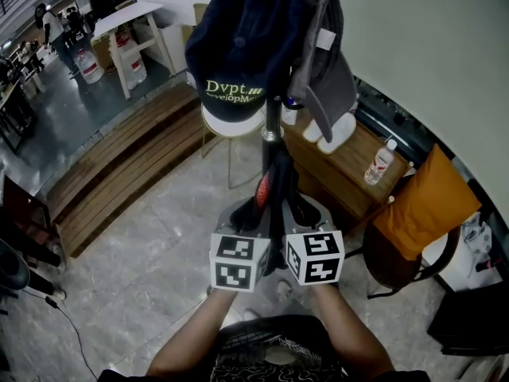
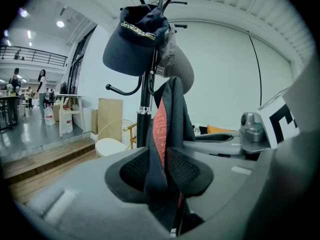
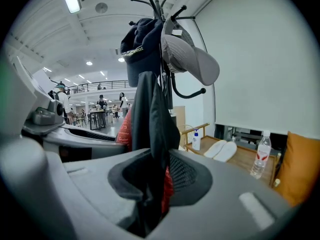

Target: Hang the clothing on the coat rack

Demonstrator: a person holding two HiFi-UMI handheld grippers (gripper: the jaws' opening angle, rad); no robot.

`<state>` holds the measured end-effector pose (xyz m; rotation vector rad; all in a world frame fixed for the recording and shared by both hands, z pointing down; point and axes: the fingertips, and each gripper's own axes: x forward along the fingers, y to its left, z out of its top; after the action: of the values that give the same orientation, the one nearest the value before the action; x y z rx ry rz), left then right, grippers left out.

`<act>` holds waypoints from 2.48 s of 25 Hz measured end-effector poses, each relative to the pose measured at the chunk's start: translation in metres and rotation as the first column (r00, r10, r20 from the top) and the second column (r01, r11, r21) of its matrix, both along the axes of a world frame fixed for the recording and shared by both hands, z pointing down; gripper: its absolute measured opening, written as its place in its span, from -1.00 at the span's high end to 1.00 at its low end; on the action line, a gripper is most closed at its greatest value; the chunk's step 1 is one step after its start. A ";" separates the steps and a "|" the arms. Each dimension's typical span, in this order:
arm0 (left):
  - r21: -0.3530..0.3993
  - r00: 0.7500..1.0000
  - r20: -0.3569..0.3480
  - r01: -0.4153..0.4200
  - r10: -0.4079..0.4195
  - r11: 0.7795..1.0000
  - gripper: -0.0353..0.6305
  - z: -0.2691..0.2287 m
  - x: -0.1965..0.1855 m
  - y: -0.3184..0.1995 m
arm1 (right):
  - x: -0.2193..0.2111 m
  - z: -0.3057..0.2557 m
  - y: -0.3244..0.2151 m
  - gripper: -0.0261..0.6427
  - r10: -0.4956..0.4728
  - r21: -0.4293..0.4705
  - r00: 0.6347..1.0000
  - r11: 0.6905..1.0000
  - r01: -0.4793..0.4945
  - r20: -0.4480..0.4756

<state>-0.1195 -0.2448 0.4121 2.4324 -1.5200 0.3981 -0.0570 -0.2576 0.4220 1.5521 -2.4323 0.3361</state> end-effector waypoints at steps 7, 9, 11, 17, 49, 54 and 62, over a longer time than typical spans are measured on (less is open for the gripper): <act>0.002 1.000 -0.010 -0.011 0.011 1.000 0.62 -0.002 0.000 0.007 | 0.001 -0.003 0.008 0.67 0.014 0.002 1.000 1.000 -0.014 0.010; 0.003 1.000 -0.013 -0.018 0.018 1.000 0.63 -0.003 0.002 0.010 | 0.001 -0.004 0.010 0.66 0.017 0.003 1.000 1.000 -0.017 0.014; 0.004 1.000 -0.015 -0.023 0.023 1.000 0.62 -0.003 0.003 0.012 | 0.001 -0.004 0.012 0.66 0.021 0.006 1.000 1.000 -0.021 0.015; 0.005 0.999 -0.013 -0.037 0.037 0.999 0.63 -0.005 0.004 0.017 | 0.002 -0.006 0.016 0.65 0.032 0.011 0.999 0.999 -0.032 0.012; 0.016 0.996 -0.046 -0.072 0.073 0.997 0.64 -0.019 0.006 0.052 | -0.017 -0.029 0.061 0.77 -0.024 0.050 1.000 0.998 0.023 0.019; 0.035 0.996 -0.060 -0.060 0.062 0.998 0.78 -0.025 0.005 0.058 | -0.018 -0.035 0.070 0.83 -0.040 0.055 0.999 0.998 0.039 0.015; 0.051 0.995 -0.074 -0.065 0.069 0.997 0.87 -0.029 0.009 0.067 | -0.014 -0.040 0.081 0.84 -0.045 0.063 0.999 0.997 0.045 0.004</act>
<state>-0.1104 -0.1780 0.3835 2.5109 -1.4366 0.2804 -0.0715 -0.1764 0.3817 1.5202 -2.5007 0.2576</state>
